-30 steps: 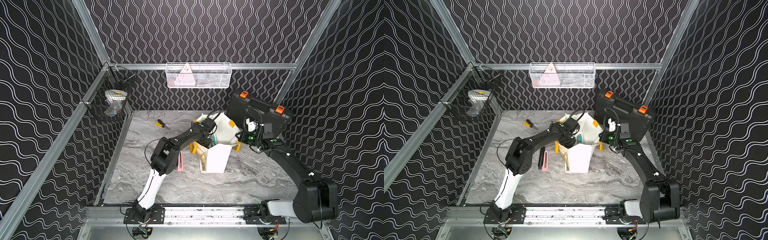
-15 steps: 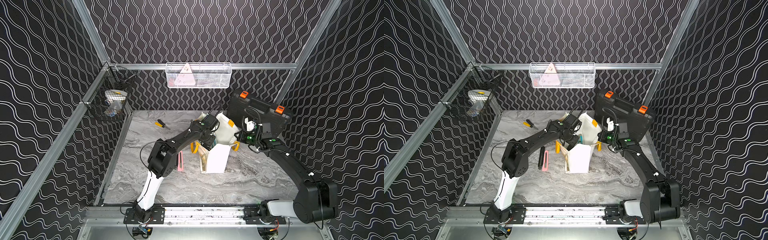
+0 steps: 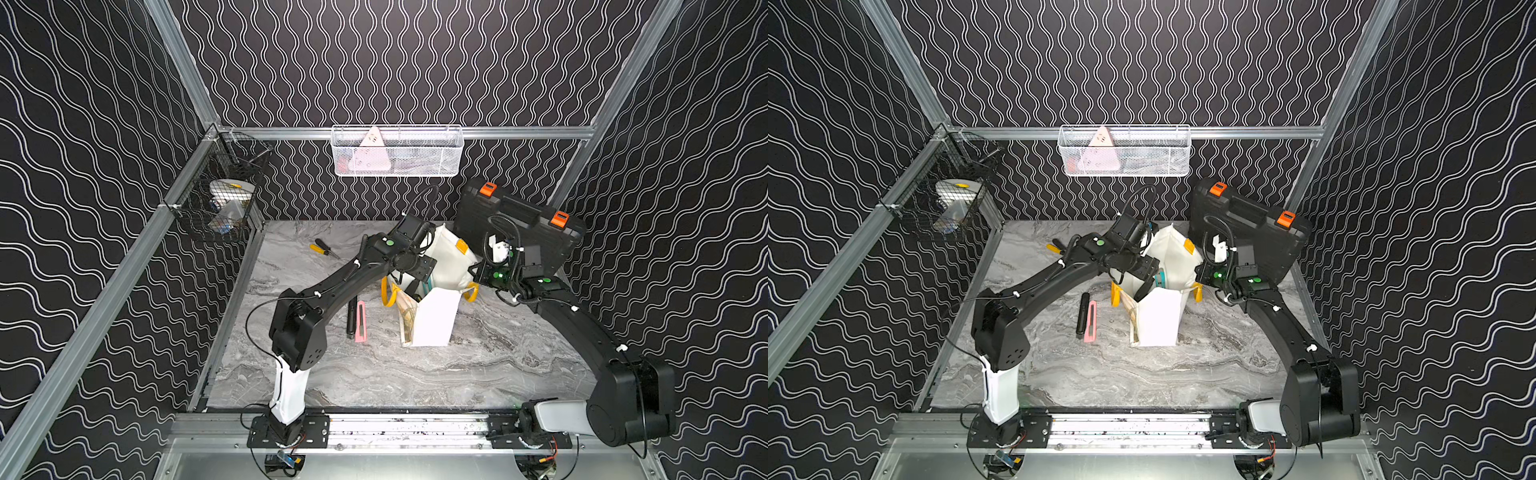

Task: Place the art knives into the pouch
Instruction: Place the utility knife in the pouch, then pick up the utility knife at the center of the board.

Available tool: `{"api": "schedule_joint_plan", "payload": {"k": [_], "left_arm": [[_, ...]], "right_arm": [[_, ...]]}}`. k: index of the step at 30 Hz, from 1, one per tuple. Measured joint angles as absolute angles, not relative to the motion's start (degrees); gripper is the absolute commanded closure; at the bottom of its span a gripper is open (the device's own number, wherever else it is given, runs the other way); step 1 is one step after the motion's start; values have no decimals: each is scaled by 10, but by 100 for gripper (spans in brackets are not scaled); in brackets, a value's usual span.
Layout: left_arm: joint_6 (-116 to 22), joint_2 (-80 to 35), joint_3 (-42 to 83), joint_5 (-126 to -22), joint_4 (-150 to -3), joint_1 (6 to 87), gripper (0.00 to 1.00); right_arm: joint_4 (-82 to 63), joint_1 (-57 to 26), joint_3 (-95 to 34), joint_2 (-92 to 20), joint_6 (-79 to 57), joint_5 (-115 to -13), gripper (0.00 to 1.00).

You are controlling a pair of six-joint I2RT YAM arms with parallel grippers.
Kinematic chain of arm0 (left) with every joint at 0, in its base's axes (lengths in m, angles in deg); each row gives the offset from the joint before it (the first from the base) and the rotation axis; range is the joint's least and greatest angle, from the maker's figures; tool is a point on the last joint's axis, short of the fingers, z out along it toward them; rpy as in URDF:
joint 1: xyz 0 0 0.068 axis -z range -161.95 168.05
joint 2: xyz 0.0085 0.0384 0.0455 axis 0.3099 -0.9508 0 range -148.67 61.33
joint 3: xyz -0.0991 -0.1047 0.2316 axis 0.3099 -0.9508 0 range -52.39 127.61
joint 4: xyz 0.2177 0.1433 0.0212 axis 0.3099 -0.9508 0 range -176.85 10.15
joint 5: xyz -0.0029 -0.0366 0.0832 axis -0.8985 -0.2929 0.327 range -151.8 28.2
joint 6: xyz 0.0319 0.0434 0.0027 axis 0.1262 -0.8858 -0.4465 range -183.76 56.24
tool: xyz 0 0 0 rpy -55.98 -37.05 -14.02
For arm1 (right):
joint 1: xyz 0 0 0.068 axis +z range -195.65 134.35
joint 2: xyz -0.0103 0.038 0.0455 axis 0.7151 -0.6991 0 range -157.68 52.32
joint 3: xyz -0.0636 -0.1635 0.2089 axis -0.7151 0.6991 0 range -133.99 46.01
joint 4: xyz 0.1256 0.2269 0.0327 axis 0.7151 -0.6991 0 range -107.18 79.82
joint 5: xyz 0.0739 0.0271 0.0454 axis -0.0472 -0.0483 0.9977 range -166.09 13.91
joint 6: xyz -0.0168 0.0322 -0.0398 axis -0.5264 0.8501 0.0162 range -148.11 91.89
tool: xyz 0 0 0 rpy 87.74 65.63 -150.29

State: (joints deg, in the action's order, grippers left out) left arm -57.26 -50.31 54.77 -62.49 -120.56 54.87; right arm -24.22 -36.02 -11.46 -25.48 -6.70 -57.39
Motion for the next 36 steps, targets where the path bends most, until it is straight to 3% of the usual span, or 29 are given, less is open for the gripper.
{"api": "schedule_joint_plan", "payload": {"k": [12,19,27,36], "left_arm": [[-555,-372,529,-641,-1155,549,26],[-536,-287,495,-542,-1176,537,27],[-484,-167,370,-428,-1218,513,26],[-431,-147,239,-395,-1231,468,26]], "right_arm": [[-240,-360,-111,-255,-67,-576,100],[-227,-360,-102,-257,-67,-578,100],[-218,-360,-99,-263,-67,-576,100],[-212,-360,-94,-265,-67,-575,100]]}}
